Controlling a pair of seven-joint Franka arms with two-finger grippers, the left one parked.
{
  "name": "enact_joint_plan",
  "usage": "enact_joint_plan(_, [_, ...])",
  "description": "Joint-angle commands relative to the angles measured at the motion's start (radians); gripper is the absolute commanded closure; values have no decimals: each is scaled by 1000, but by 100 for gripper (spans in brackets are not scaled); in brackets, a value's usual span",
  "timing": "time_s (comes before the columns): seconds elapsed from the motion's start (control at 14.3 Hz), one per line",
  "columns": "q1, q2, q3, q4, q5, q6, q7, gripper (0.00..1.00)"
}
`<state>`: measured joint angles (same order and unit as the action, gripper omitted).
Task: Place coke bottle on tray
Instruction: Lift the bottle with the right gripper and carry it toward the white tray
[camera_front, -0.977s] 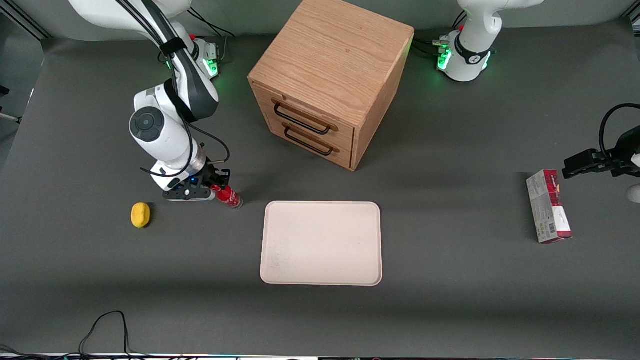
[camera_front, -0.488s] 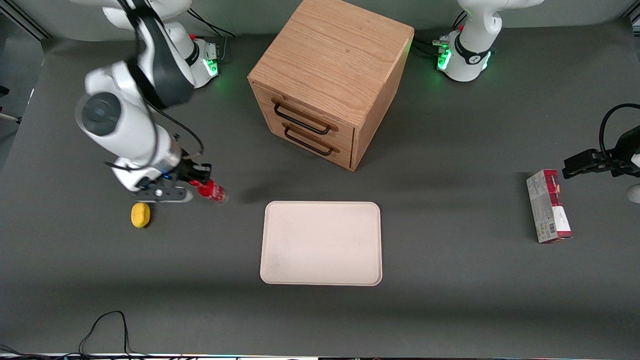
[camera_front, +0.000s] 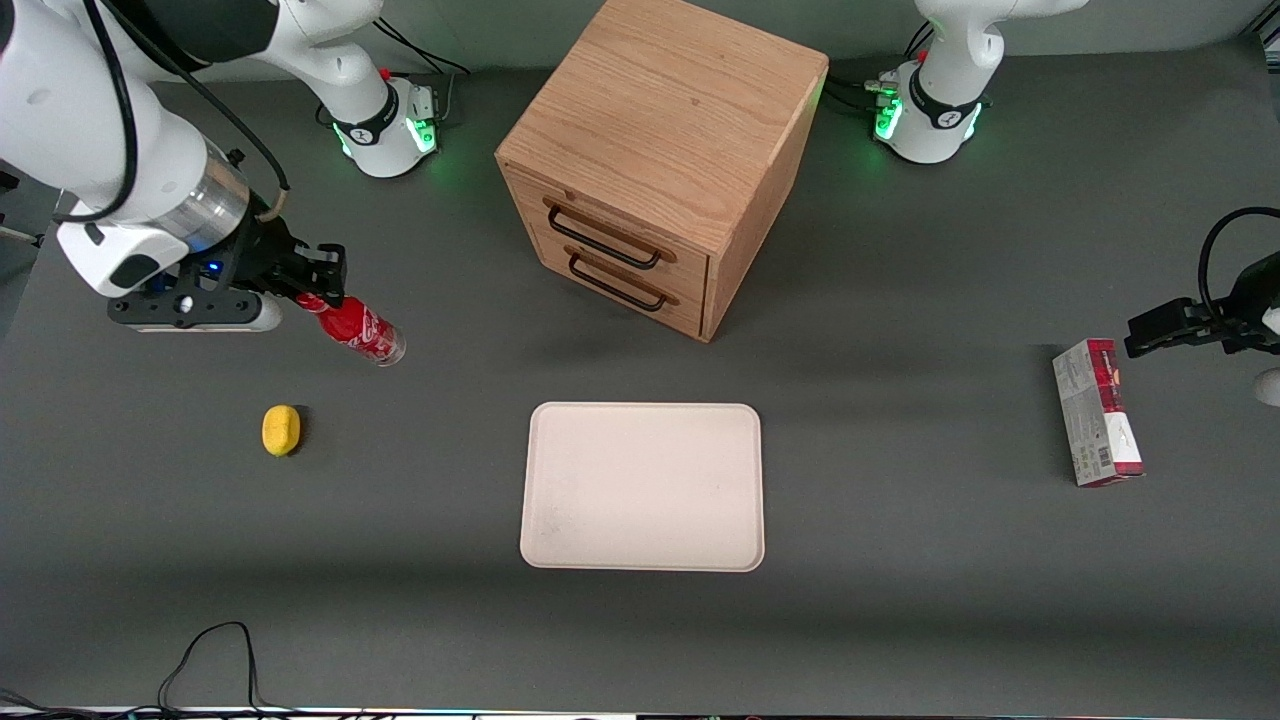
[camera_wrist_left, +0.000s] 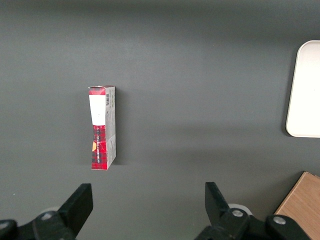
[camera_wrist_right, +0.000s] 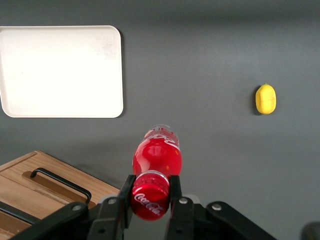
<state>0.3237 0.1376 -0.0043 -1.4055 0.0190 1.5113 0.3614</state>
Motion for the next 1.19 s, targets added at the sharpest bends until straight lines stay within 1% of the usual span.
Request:
enact_joint_plan(0.0, [6,92,4,127,15,-11,7,100])
enact_joint_plan(0.14, [8,224,38,306,13,-22,8,100])
enact_joint_plan(0.35, [11,379,96,489,1,-22,11,100])
enact_joint_plan(0.42, [32,417,118,531,-8,-20,13,100])
enact_joint_plan(0.63, [106,458,122,559,-76,6,10,100])
enact_joint_plan(0.77, [117,477,122,557,-83,41,10,100])
enact_joint_plan(0.91, [117,528,118,557,-85,88,8,100])
enact_joint_plan(1.12, [103,621,110,548,-90,200,4,100])
